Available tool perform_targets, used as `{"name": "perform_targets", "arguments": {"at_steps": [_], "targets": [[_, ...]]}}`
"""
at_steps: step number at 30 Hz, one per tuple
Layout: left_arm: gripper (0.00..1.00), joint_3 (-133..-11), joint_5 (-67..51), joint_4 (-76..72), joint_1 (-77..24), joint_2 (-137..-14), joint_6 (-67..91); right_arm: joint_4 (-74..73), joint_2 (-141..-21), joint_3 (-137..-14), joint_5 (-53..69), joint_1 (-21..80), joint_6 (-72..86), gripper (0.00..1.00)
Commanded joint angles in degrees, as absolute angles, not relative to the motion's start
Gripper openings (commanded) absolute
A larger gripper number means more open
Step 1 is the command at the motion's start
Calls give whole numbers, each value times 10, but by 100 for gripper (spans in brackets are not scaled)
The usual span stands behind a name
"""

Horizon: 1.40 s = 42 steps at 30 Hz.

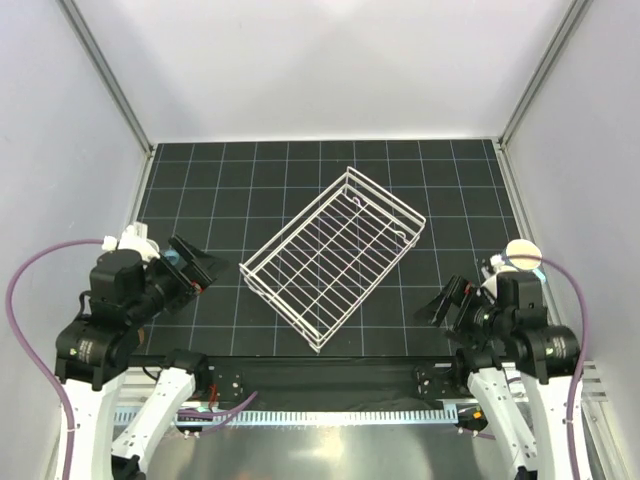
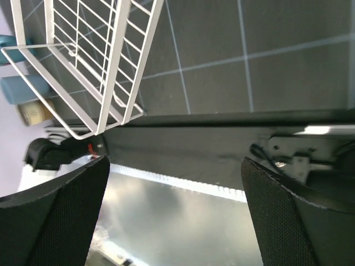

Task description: Load the cups into the dish rack

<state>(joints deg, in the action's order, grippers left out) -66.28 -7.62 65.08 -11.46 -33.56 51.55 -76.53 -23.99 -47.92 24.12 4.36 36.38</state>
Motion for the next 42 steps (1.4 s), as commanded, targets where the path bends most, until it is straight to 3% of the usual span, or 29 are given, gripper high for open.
{"name": "perform_targets", "arguments": {"at_steps": [1,6,14,19,23,38,42], "targets": [[100,-736,-71,711,-115,-364,460,-818,-293,-555,175,43,267,100],[100,-783,-49,705,-115,-411,452,-803,-368,-627,168,43,233,100],[100,-749,43,650,-115,-426,481,-752,-450,-675,183,44,171,100],[100,-782,164,707,-116,-522,473,-712,-487,-690,191,65,173,100],[100,-816,186,705,-103,-609,437,-701,-519,-705,199,66,189,100],[94,-890,192,680,118,-874,483,-704,-642,-849,144,66,147,100],[83,-928,189,679,148,-932,479,-704,-674,-857,152,67,147,100]]}}
